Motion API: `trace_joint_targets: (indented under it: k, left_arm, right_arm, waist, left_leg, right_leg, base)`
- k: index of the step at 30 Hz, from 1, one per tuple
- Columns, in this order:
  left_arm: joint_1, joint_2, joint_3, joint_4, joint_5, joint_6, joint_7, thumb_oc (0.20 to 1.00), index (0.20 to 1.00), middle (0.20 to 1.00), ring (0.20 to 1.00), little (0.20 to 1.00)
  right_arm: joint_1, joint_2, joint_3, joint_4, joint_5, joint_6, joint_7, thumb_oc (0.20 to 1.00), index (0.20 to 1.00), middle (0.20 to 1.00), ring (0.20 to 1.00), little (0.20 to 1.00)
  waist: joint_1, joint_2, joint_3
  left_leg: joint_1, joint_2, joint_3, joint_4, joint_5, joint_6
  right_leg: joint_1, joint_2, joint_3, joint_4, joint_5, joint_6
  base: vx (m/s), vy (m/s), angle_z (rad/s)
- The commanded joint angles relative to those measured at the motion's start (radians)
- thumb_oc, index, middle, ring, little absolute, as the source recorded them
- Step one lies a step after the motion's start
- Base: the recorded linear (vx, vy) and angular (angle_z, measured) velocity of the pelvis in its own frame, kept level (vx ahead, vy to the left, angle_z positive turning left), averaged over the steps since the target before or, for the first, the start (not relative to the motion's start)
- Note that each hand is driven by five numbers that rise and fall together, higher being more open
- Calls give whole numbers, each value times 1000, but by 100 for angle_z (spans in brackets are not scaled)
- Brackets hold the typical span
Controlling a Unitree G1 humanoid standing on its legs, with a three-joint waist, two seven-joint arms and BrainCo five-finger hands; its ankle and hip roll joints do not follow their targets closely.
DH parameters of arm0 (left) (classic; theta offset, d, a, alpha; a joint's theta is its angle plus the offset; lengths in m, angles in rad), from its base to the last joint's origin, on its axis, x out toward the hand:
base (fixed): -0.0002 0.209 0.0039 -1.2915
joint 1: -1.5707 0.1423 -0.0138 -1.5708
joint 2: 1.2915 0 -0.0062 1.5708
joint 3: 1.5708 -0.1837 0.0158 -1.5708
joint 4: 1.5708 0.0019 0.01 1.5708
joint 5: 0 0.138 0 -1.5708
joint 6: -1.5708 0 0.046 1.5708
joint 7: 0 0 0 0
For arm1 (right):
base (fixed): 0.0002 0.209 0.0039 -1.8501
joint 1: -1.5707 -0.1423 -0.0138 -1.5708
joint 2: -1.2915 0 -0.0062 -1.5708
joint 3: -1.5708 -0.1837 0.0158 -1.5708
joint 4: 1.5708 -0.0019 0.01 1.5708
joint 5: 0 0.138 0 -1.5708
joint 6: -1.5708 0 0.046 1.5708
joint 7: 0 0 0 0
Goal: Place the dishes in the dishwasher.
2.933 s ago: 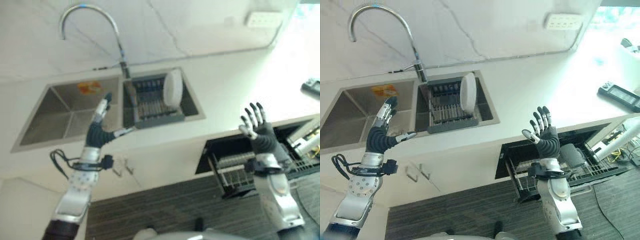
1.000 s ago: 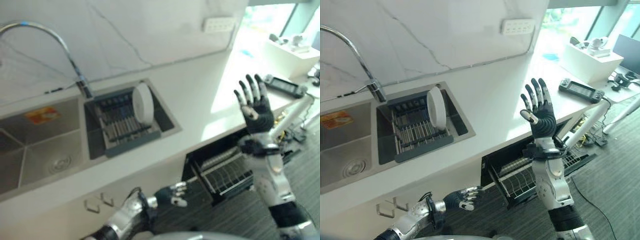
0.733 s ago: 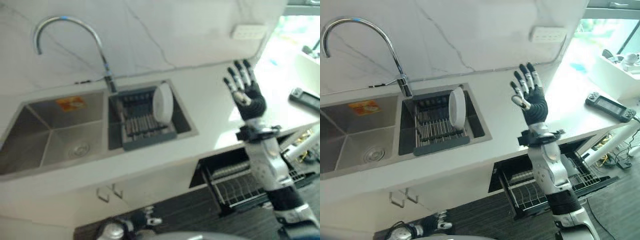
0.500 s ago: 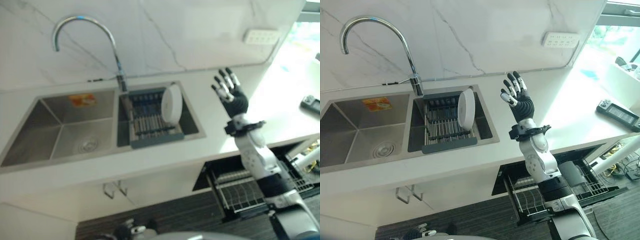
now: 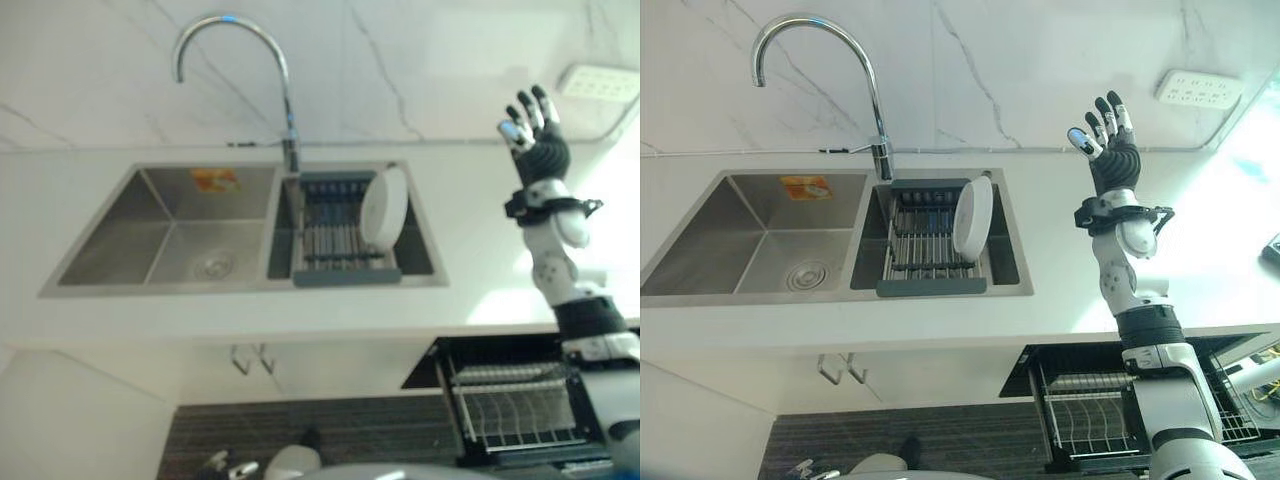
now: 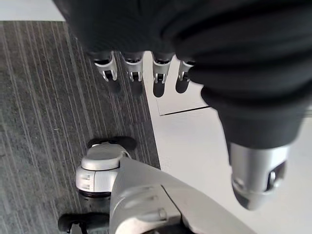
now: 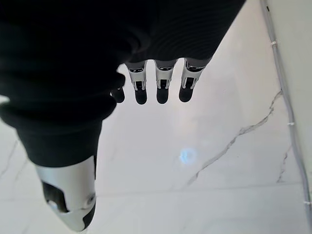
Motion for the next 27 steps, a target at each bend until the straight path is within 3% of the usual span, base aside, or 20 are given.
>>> trace_joint_targets:
  k: [1, 9, 27]
  left_arm:
    - [-67, 17, -55, 22, -4, -19, -9, 1000, 1000, 1000, 1000, 1000]
    - [-58, 26, -61, -5, -14, 9, -7, 1000, 1000, 1000, 1000, 1000]
    - [-74, 19, -64, 26, 38, 14, 60, 1000, 1000, 1000, 1000, 1000]
  right_arm:
    - [-64, -72, 4, 6, 32, -5, 45, 1000, 1000, 1000, 1000, 1000]
    - [-62, -63, 4, 86, 63, 8, 42, 1000, 1000, 1000, 1000, 1000]
    - [53, 107, 56, 86, 70, -20, -16, 1000, 1000, 1000, 1000, 1000]
  waist:
    - [42, 23, -29]
    - [58, 31, -20]
    - [66, 32, 10]
  left_leg:
    - [-7, 27, 1, 1, -56, -40]
    - [-12, 20, -17, 2, -54, -37]
    - [-20, 11, -29, 1, -52, -26]
  right_leg:
    - [-10, 4, -35, 20, -22, -8]
    - [-5, -8, -54, 18, -19, -1]
    - [-14, -15, -55, 26, -16, 5]
  base:
    - [46, 2, 22]
    - [33, 3, 11]
    - [0, 0, 0]
